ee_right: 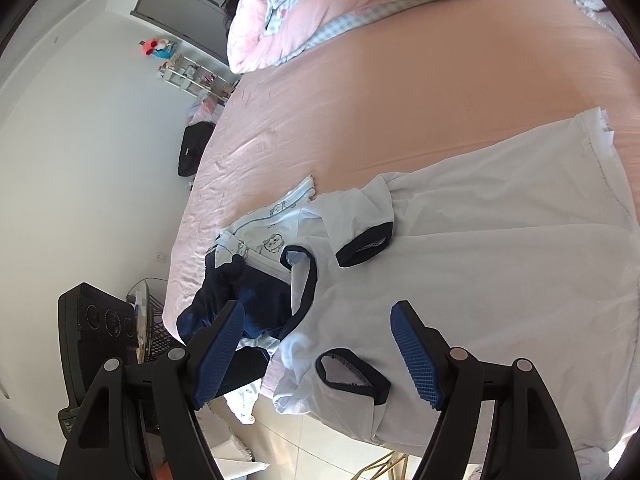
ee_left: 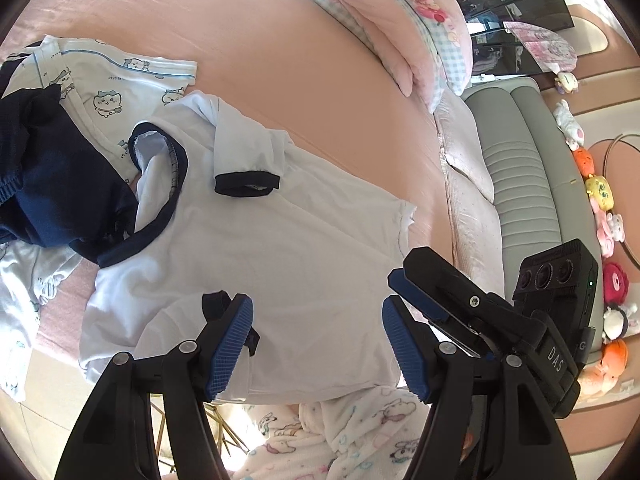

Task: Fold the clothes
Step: 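Open both grippers and release the folded T-shirt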

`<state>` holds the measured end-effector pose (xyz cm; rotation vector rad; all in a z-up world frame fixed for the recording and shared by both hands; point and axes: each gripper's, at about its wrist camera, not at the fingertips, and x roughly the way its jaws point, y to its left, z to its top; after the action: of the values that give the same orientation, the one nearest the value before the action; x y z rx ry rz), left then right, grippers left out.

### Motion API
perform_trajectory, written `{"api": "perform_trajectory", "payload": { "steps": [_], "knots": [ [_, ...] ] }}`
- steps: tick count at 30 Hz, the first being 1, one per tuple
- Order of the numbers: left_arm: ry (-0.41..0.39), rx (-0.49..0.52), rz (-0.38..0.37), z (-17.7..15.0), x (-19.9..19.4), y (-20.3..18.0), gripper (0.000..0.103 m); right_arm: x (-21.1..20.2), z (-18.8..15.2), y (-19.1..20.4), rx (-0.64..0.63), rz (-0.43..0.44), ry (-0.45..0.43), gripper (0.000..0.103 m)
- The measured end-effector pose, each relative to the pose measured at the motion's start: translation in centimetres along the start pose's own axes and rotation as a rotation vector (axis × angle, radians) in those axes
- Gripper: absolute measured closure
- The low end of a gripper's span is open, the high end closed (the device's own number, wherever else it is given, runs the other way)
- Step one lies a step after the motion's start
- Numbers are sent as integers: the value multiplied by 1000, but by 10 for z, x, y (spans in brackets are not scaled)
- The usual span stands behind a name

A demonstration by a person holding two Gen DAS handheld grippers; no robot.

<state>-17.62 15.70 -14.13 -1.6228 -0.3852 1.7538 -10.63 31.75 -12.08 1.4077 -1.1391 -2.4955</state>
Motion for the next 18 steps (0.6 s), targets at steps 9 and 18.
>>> {"api": "perform_trajectory", "payload": {
  "steps": [9, 18],
  "knots": [
    [11, 78, 48, -39, -6, -6, 37, -19, -38, 14, -58, -121, -1, 28],
    [21, 112, 119, -72, -13, 11, 37, -19, -80, 11, -67, -201, 35, 28]
  ]
}}
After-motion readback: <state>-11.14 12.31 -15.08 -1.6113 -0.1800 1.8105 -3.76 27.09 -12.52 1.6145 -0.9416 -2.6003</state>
